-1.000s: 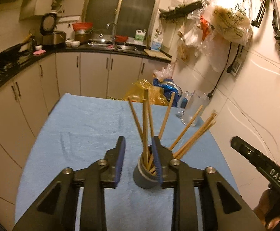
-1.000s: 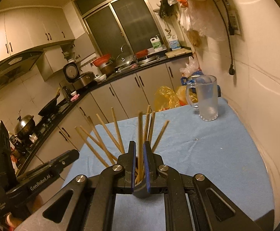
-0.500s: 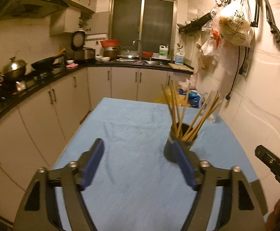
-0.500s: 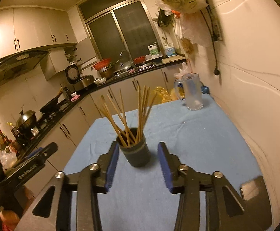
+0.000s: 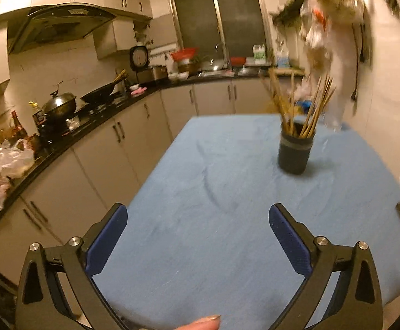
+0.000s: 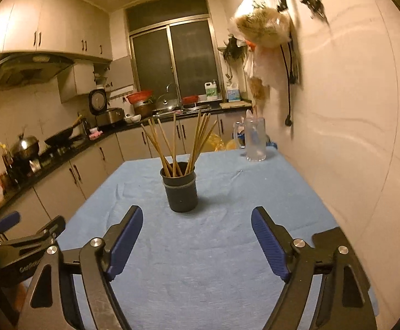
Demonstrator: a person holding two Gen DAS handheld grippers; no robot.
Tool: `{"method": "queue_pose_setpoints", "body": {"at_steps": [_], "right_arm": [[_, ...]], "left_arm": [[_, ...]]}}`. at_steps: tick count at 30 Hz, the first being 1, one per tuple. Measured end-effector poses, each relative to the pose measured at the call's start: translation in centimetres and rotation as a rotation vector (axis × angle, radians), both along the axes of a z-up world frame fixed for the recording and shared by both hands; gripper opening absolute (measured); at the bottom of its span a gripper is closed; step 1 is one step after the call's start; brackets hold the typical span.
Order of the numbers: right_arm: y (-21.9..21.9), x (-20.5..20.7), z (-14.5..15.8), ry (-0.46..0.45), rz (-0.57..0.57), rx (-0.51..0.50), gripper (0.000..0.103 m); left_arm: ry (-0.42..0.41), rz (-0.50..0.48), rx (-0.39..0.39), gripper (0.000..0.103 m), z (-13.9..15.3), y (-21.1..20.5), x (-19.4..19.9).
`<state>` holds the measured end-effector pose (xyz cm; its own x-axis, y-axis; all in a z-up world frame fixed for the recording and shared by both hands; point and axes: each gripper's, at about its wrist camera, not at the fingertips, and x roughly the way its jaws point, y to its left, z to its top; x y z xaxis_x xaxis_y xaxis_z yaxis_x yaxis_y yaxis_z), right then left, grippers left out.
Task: Organize utensils
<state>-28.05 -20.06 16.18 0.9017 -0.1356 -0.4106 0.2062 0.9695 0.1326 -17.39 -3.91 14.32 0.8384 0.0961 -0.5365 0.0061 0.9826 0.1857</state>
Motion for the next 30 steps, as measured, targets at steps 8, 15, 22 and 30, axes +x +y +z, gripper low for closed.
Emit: {"method": "queue_pose_setpoints", "body": {"at_steps": [8,15,22,30], "right_arm": [[1.1,1.0,-1.3,0.055,0.026,-0.021,0.085],[1.8,1.3,-1.4,0.066,0.025,-0.04,0.087],[2.0,1.5,-1.6,0.073,0.03,-0.039,0.09],[1.8,1.4,-1.8,0.077,0.022,-0.034,0.093]], "left_arm": [[0.003,0.053,0.006,0.102,-1.0,1.6,-0.1],[0.023,0.034,-0.086,0.102,-1.4,3.0,0.4],[0.022,0.062,-0.079,0.102,-1.5,3.0,0.3],[0.025,0.047,-0.064,0.102,-1.7,2.4,0.3]]}}
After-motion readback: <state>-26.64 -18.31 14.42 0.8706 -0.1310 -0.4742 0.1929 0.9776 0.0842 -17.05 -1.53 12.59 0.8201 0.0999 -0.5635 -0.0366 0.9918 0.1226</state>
